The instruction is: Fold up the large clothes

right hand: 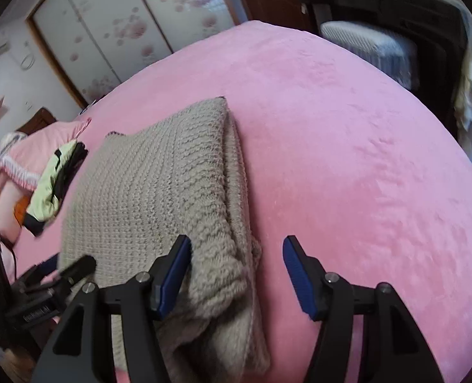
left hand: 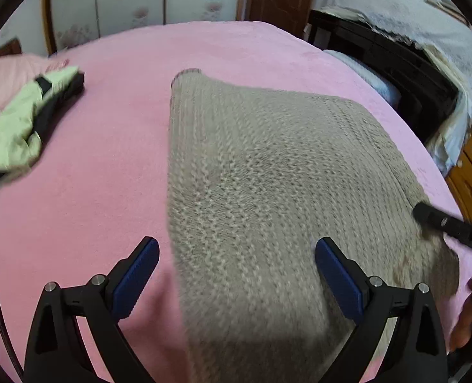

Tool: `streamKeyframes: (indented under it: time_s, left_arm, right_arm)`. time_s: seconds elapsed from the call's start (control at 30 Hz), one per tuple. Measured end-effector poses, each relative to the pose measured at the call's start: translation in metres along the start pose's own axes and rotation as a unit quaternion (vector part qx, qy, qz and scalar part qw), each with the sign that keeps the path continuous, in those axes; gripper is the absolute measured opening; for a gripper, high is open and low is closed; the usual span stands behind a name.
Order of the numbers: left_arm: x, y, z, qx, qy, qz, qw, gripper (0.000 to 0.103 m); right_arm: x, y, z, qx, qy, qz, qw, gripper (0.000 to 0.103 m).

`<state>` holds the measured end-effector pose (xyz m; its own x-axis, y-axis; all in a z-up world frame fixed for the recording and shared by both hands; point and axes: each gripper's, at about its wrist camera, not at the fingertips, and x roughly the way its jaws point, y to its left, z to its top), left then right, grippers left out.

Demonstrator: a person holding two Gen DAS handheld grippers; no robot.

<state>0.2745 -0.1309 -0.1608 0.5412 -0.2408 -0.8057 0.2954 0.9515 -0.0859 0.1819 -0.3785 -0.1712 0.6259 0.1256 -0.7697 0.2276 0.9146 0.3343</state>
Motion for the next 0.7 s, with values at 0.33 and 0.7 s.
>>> streamKeyframes:
  time_s: [0.33, 0.7]
  left_arm:
    - [-0.072, 0.013, -0.017, -0.014, -0.065, 0.039, 0.997, 0.098]
    - [-0.029, 0.017, -0.059, 0.018, -0.032, 0.091, 0.9952, 0.099]
  right_arm:
    - [-0.074, 0.063, -0.025, -0.12, -0.108, -0.033, 0.986, 0.035]
    - [-0.022, 0.043, -0.07, -0.137, -0.034, -0.081, 0.987, 0.0]
